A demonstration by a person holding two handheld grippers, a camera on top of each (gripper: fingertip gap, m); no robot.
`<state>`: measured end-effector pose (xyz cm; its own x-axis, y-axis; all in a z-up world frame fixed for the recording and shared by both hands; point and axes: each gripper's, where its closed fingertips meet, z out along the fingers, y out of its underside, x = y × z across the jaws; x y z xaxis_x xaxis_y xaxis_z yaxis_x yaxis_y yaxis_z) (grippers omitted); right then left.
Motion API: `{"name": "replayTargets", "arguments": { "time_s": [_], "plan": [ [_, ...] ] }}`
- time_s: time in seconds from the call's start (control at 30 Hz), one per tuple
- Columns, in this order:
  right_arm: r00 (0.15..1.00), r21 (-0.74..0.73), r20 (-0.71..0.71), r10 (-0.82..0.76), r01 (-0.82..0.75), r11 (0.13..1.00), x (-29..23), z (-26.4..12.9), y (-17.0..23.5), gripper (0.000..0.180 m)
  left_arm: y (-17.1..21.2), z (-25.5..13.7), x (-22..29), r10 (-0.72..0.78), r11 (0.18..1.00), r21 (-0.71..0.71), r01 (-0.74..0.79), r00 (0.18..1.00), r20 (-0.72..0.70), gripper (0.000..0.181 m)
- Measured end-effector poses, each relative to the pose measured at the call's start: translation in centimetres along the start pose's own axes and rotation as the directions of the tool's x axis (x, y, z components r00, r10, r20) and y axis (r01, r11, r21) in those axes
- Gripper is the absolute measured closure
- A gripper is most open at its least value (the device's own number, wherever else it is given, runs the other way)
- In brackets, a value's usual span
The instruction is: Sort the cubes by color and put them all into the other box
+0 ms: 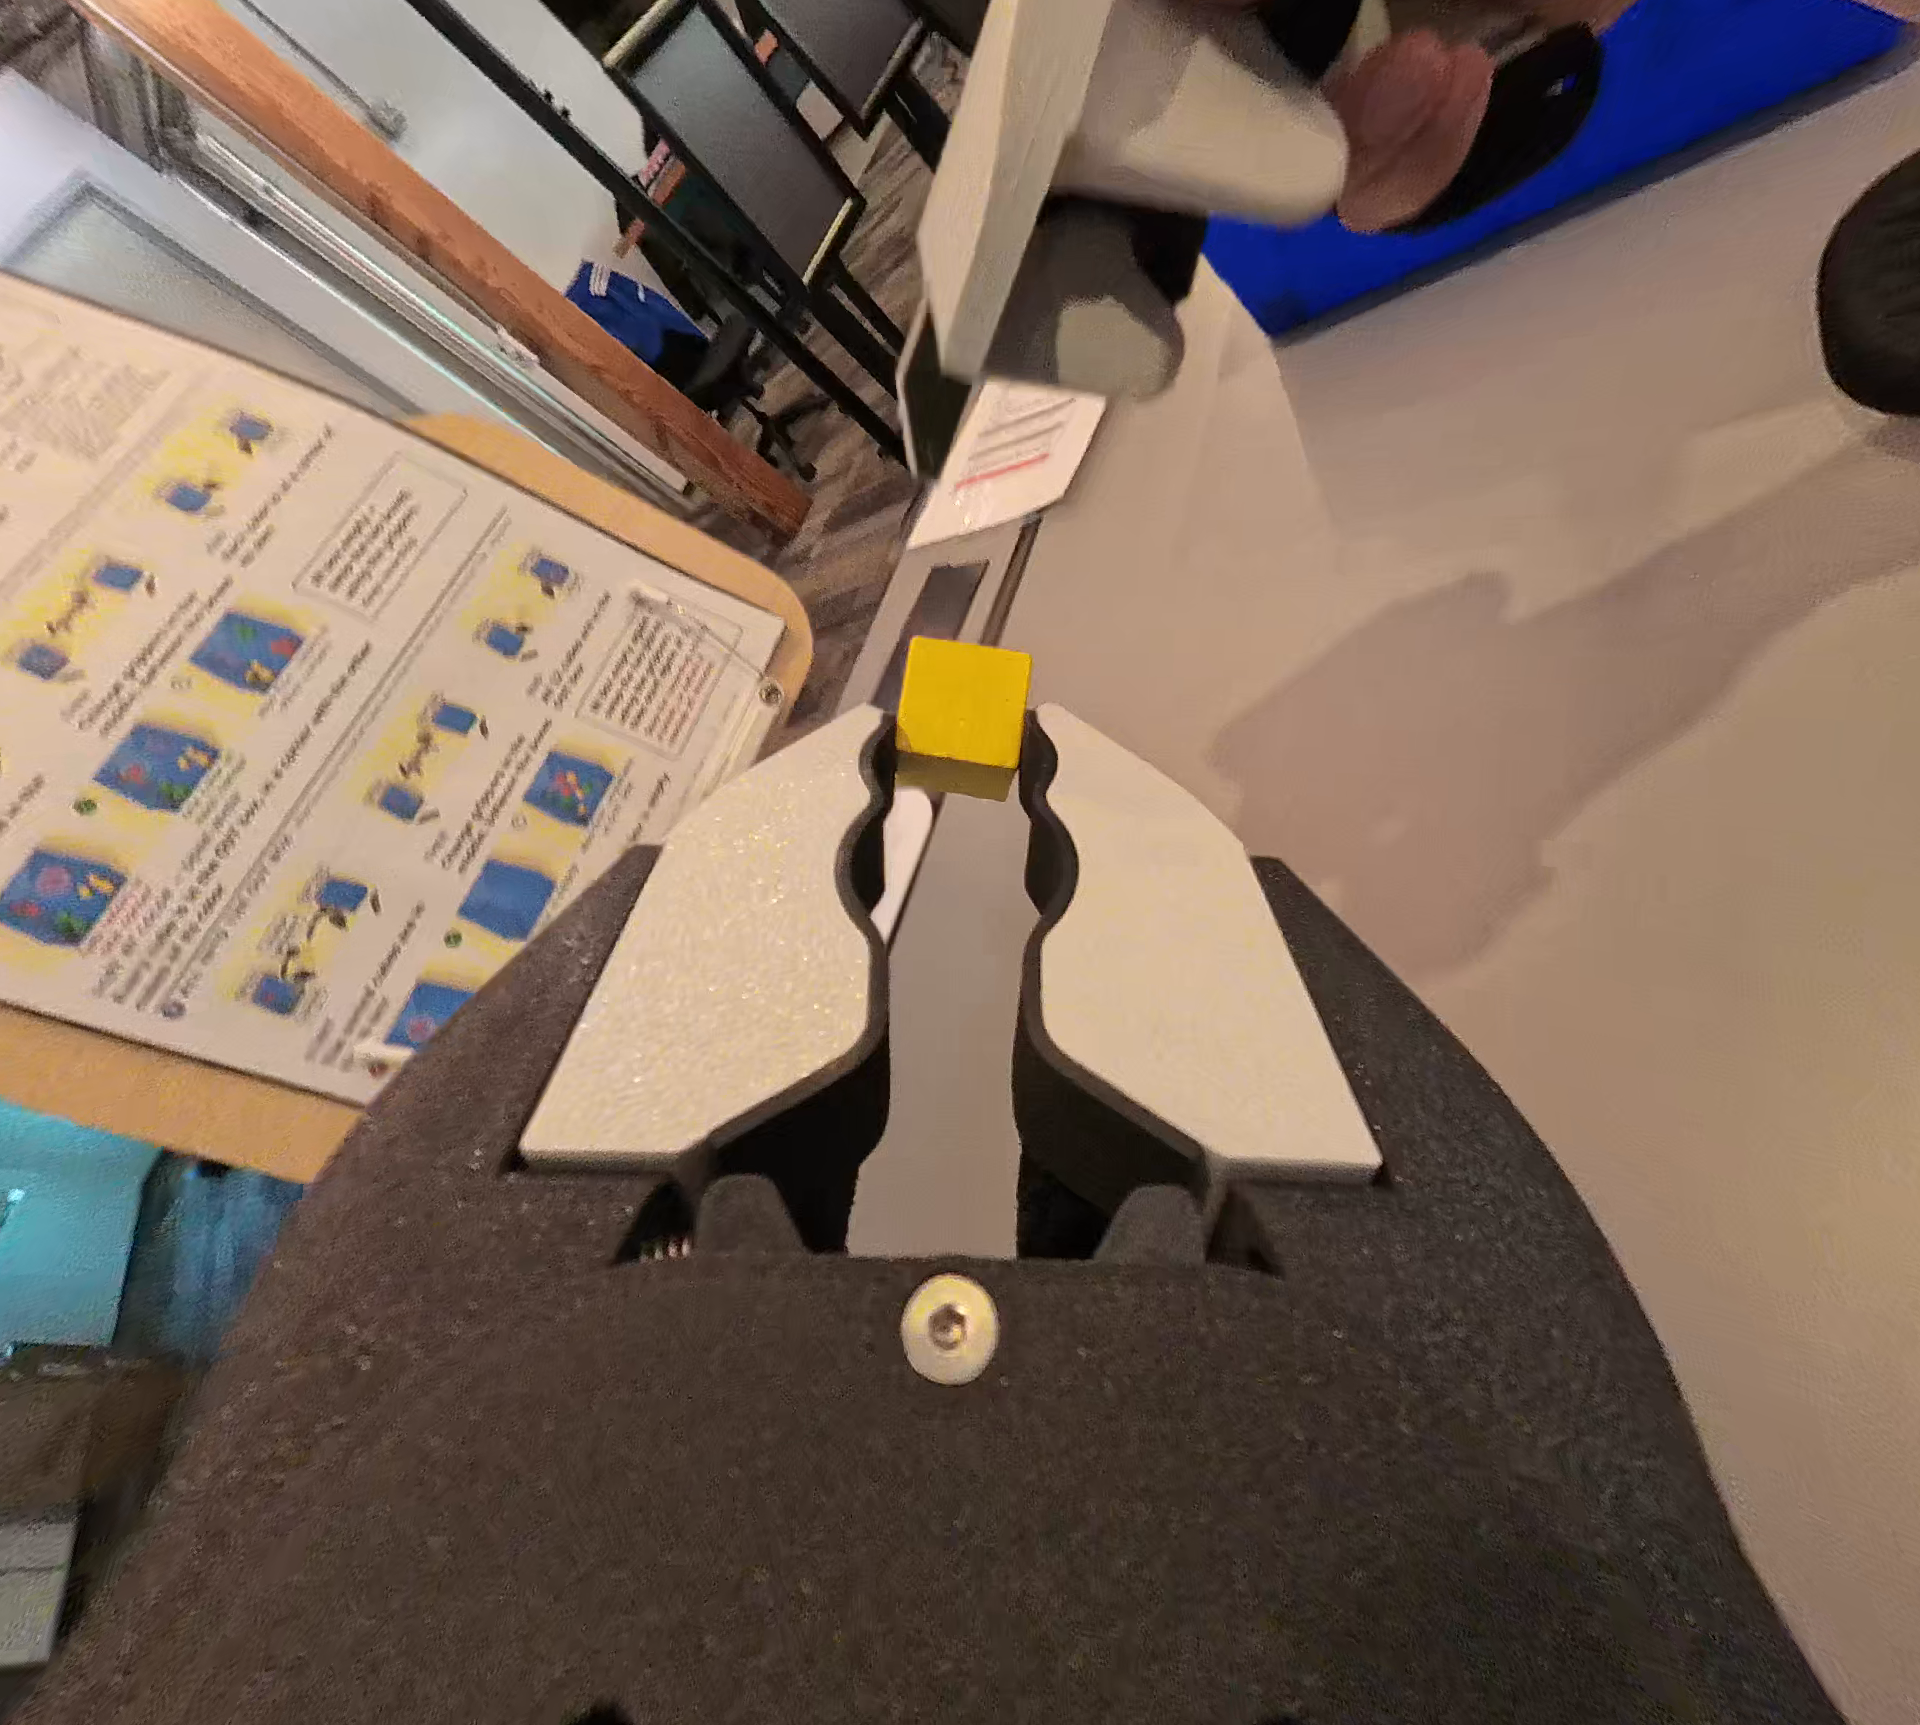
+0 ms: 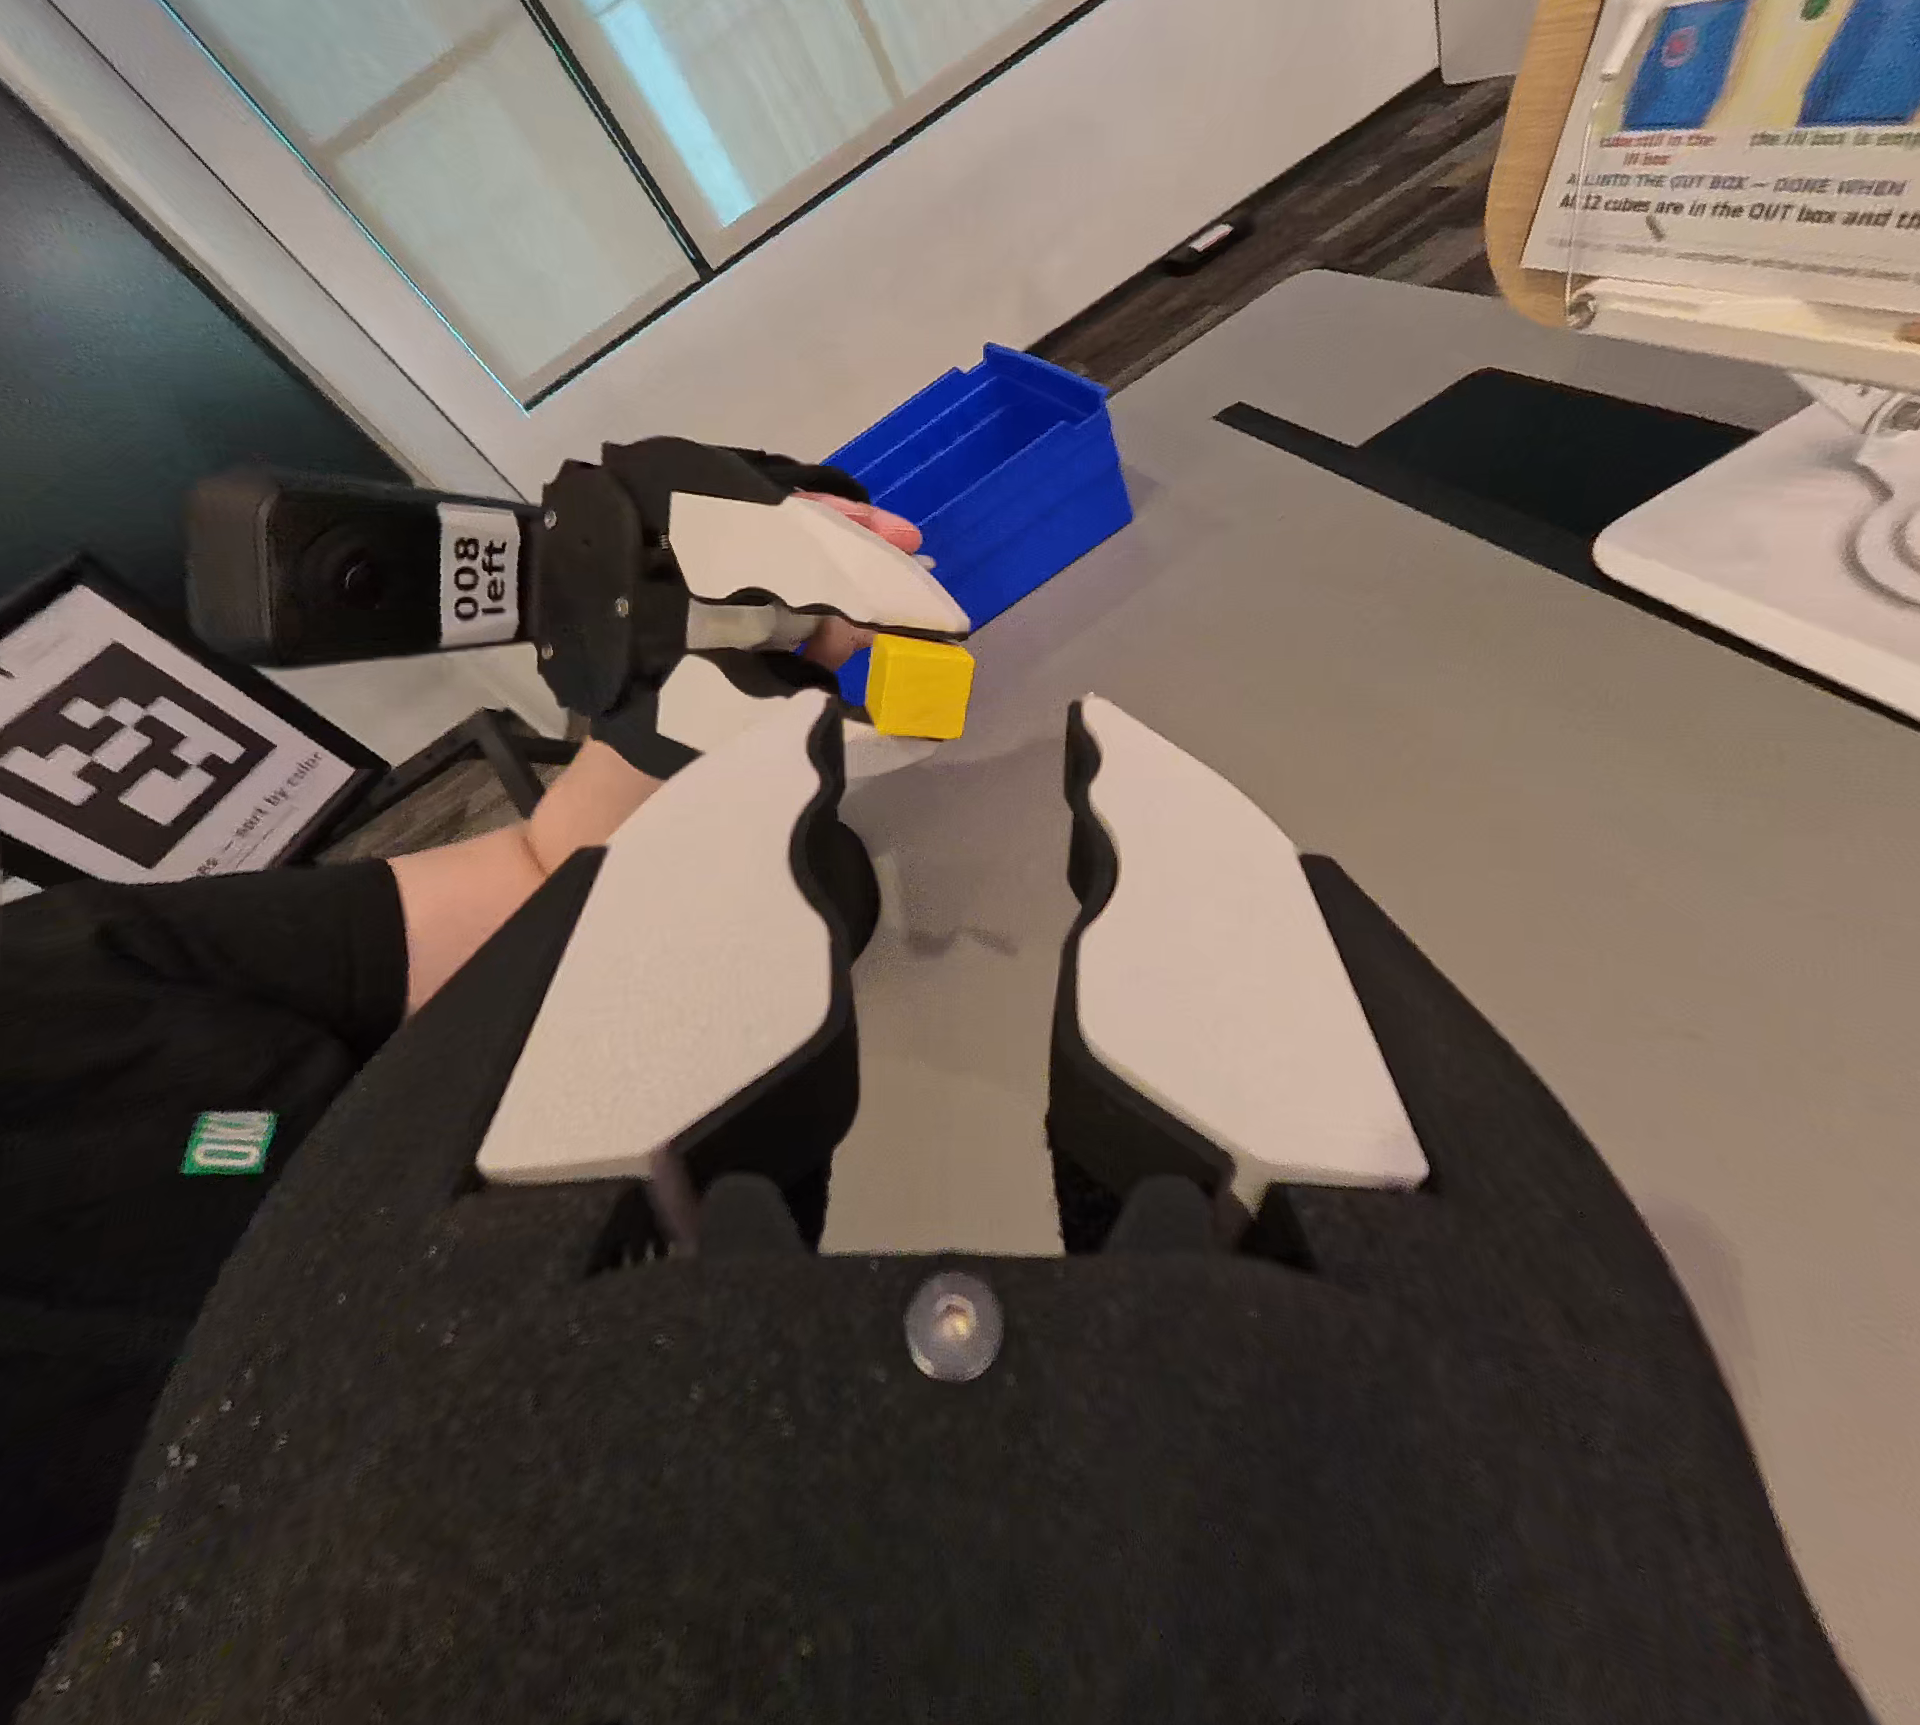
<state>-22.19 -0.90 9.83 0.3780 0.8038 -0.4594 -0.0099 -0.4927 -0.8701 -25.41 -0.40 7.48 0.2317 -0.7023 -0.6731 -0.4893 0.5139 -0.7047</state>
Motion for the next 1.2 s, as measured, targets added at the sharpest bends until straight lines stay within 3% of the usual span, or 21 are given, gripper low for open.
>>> {"name": "replayTargets", "arguments": {
  "time_s": [0.23,0.43,0.5,0.57,0.7,0.77,0.93,1.1,1.2],
  "plan": [
    [0.988,0.0,0.084,0.133,-0.134,0.991,0.8,0.9,0.5,0.135,-2.3,1.6,-0.5,-0.051,0.996,0.082,0.046,0.998,0.049,0.158],
    [0.988,-0.039,0.105,0.109,-0.105,0.994,0.0,2.2,1.6,0.133,-2.2,1.2,0.2,-0.02,0.997,0.076,0.016,0.998,0.051,0.158],
    [0.989,-0.013,0.108,0.1,-0.099,0.995,-0.1,2.3,1.4,0.14,-2.1,1.2,0.6,-0.014,0.997,0.078,0.011,0.999,0.042,0.158],
    [0.985,-0.005,0.138,0.104,-0.104,0.995,-0.5,2.3,1.3,0.158,-1.9,1.3,0.9,-0.008,0.998,0.067,0.006,0.999,0.032,0.159],
    [0.99,-0.09,0.107,0.086,-0.077,0.993,-0.4,2.3,2.4,0.147,-2.3,1.5,1.1,-0.016,0.997,0.081,0.014,1.0,0.02,0.159],
    [0.991,-0.059,0.119,0.063,-0.056,0.997,-0.7,2.1,1.8,0.158,-2.2,1.6,1.1,-0.008,0.997,0.076,0.006,1.0,0.03,0.159],
    [0.994,-0.082,0.112,0.021,-0.012,0.997,-0.8,1.6,2.0,0.158,-2.5,1.5,1.5,-0.069,0.991,0.113,0.066,0.997,0.02,0.157],
    [0.998,-0.092,0.06,-0.035,0.041,0.995,-0.1,-0.9,1.2,0.158,-2.6,1.3,0.9,-0.132,0.984,0.125,0.127,0.991,0.032,0.136],
    [0.981,-0.031,-0.109,-0.159,0.157,0.987,1.0,-7.3,-1.6,0.158,-2.0,1.0,0.2,-0.149,0.982,0.121,0.143,0.988,0.047,0.138]
  ]
}}
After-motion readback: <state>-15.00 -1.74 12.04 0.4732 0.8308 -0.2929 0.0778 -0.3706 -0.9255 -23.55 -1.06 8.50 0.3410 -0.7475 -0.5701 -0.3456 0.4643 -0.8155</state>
